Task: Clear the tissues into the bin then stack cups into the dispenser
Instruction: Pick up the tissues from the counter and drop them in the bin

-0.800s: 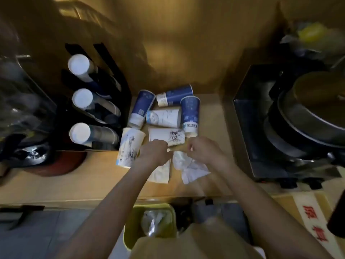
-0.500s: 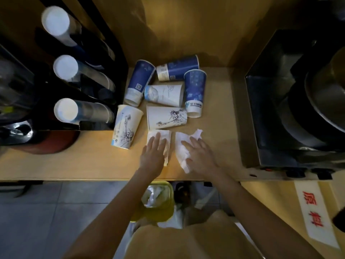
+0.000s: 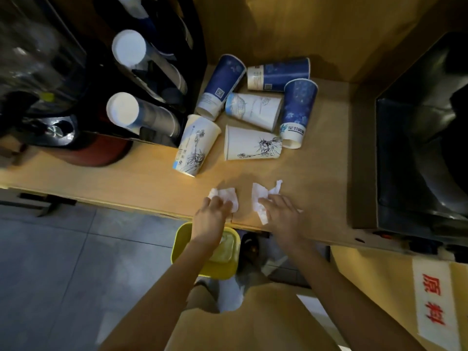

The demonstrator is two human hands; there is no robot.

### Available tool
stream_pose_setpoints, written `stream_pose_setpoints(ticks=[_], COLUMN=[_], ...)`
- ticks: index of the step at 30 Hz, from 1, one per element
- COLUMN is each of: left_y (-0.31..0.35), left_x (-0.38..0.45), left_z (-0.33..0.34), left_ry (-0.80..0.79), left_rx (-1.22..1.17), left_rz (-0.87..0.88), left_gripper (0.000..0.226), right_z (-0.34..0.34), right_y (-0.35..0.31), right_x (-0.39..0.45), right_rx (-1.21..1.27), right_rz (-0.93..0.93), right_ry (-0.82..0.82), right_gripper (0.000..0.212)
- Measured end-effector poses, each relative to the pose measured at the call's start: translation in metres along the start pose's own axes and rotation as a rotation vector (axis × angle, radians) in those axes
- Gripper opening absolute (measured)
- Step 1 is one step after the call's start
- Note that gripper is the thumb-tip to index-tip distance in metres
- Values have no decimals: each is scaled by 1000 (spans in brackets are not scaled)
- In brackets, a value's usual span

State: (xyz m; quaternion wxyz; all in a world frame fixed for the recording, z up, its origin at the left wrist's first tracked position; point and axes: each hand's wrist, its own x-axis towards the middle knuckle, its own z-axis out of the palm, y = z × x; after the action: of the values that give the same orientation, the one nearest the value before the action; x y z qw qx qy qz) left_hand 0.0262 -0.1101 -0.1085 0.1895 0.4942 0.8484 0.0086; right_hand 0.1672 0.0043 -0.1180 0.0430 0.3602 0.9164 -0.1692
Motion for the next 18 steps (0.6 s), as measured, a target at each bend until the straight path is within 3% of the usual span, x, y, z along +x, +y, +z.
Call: stream_pose_setpoints(ticks=[4, 8, 13, 18], left_y=[-15, -38, -76, -108], left_x=[-30, -62, -95, -105], left_z=[3, 16, 50, 87], left_ry=[13, -70, -143, -182], left_rx=[-210, -495, -482, -457], left_rz=[-59, -225, -266, -219], left_gripper=[34, 24, 27, 28], right_z=[6, 17, 49, 98], right_y=[-24, -61, -95, -101], right_x=[-18, -42, -61, -75], right_rx=[-11, 171, 417, 617], right_rz=[16, 7, 49, 248], right_ry=[14, 1, -10, -40], right_gripper=[33, 37, 33, 17])
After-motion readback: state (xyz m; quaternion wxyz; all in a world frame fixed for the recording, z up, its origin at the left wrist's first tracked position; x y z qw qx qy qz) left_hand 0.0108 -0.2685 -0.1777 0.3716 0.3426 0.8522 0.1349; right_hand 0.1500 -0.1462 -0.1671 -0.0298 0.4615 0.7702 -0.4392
